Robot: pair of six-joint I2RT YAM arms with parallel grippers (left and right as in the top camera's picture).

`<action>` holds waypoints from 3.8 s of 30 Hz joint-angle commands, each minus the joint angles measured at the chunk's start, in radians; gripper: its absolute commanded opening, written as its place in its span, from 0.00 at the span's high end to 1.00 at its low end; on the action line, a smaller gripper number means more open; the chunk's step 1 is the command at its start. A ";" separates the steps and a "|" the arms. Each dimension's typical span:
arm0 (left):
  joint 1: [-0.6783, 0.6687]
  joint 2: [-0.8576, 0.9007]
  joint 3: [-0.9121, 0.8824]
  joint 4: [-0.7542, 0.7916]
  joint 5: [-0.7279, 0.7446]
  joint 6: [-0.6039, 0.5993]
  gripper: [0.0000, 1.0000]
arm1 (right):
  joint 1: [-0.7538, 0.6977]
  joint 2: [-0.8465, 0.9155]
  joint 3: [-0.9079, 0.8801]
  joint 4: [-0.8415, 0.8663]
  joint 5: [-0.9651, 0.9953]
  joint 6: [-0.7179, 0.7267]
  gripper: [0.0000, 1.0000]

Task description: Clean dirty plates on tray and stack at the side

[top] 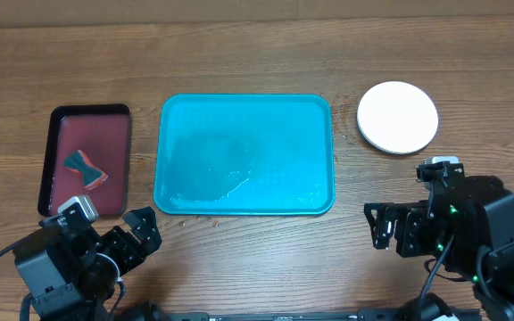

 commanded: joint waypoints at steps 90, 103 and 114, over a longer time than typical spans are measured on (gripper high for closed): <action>-0.002 -0.002 -0.009 0.001 0.015 -0.007 0.00 | -0.435 -0.811 -1.236 1.290 0.021 -0.335 0.00; -0.022 -0.002 -0.009 0.001 0.014 -0.007 0.00 | -0.435 -0.811 -1.236 1.290 0.021 -0.335 0.00; -0.025 -0.003 -0.010 -0.019 0.034 0.008 0.00 | -0.435 -0.811 -1.236 1.290 0.022 -0.335 0.00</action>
